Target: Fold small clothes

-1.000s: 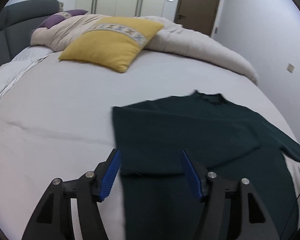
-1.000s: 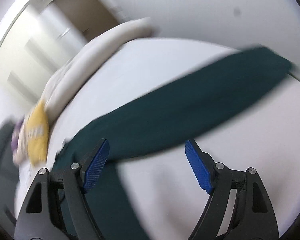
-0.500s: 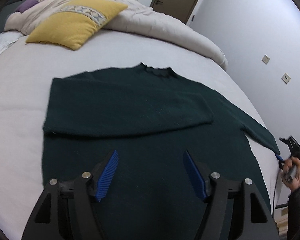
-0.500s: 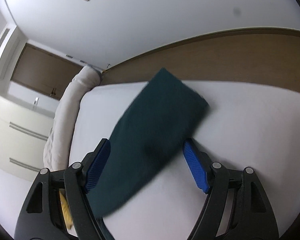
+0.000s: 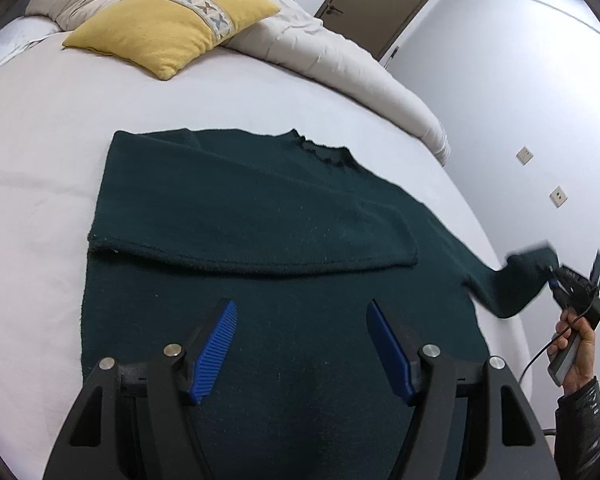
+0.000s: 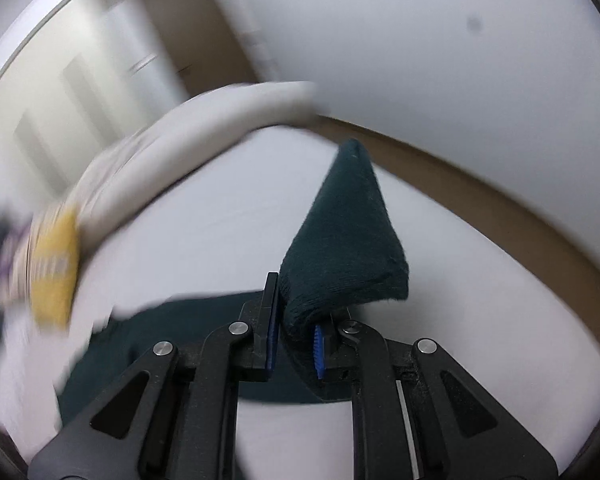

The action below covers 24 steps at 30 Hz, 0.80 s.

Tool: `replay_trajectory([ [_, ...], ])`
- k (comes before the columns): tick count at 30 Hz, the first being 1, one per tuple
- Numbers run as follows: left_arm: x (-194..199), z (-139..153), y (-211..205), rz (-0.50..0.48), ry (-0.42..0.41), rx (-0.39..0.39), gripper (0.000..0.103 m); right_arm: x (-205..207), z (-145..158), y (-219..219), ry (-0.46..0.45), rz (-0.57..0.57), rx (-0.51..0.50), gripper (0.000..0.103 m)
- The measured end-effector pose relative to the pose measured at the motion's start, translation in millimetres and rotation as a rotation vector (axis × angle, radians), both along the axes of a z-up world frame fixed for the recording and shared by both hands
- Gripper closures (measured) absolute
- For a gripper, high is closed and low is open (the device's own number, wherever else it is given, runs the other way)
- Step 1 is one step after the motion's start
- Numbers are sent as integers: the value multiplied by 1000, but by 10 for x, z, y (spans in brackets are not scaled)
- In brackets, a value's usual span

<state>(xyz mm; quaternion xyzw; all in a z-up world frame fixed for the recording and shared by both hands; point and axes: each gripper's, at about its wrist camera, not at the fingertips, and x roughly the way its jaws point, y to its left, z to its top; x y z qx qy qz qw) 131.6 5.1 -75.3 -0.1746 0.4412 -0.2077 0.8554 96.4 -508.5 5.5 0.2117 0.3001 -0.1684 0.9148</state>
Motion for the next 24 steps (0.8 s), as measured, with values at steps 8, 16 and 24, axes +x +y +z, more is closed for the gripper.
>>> replay_trajectory([
  [8, 51, -17, 176, 27, 26, -72, 33, 484, -409, 2480, 149, 455, -192, 88],
  [16, 247, -94, -127, -26, 71, -91, 33, 239, -1030, 2956, 180, 654, -45, 37],
  [24, 623, -275, -1063, -135, 144, 22, 53, -745, -936, 2009, 59, 477, 111, 37],
])
